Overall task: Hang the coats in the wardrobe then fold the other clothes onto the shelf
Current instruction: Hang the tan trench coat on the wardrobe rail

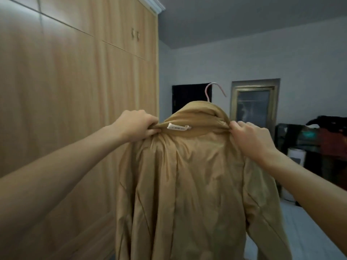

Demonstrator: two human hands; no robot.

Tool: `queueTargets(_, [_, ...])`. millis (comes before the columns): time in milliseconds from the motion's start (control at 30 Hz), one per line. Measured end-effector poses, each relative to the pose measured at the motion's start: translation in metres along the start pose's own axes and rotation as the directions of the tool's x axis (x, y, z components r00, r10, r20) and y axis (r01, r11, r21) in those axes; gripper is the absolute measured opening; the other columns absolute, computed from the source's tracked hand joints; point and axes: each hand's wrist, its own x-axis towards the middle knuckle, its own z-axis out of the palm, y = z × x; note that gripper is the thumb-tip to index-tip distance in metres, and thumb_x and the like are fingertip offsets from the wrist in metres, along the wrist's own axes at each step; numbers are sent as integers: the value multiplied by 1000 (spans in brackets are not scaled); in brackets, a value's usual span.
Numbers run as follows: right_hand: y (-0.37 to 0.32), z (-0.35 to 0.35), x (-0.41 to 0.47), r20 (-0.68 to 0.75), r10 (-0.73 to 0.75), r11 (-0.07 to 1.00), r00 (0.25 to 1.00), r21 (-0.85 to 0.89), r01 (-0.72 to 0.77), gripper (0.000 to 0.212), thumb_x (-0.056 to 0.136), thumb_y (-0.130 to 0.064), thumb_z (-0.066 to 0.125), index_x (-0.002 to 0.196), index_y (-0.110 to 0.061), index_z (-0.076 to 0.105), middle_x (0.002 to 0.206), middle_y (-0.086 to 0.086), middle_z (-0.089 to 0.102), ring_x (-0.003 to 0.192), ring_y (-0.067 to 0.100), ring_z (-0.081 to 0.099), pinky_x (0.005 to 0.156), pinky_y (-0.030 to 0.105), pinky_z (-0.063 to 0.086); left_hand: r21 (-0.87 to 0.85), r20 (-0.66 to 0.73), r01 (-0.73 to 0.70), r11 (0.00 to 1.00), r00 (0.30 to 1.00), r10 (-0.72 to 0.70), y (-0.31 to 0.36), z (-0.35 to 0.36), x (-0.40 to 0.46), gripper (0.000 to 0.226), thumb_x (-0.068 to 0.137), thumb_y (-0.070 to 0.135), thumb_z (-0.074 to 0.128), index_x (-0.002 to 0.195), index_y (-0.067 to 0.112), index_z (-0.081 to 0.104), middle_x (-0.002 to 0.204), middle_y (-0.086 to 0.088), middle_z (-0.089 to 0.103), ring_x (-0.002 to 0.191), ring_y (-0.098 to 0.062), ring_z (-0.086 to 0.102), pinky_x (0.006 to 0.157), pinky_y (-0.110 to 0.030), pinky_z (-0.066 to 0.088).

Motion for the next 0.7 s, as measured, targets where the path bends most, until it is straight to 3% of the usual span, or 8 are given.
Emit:
queueTargets(133, [-56,-3,13,-6,-92,989,996,113,92,15,100,-26,42,108,-18,52,92,0,60,81,23,60,53,34,46,231,23,-29,973,999,24,-30,-13,-66,36,98,59,29,94,29,50,100,8,66,92,-26,66,57,-30,35])
queueTargets(400, [-184,-14,34,7,-250,954,968,170,245,13,90,-21,57,101,-15,52,85,3,59,79,28,60,44,28,26,385,202,104,917,960,-194,-87,-59,-198,46,94,62,13,103,32,47,106,7,67,96,-26,66,59,-31,36])
queueTargets(533, [-251,-42,49,-76,-309,914,948,254,318,13,95,-22,50,107,-17,50,93,3,60,87,28,60,48,31,33,460,195,162,873,941,-278,-112,-101,-261,54,91,64,5,108,34,47,107,7,67,96,-24,67,60,-31,38])
queueTargets(700, [-340,-92,65,-171,-352,845,920,365,391,18,98,-27,42,114,-19,46,106,2,61,99,27,59,55,33,35,543,218,216,812,897,-385,-147,-170,-335,43,98,58,18,116,37,51,105,6,67,92,-25,66,60,-32,37])
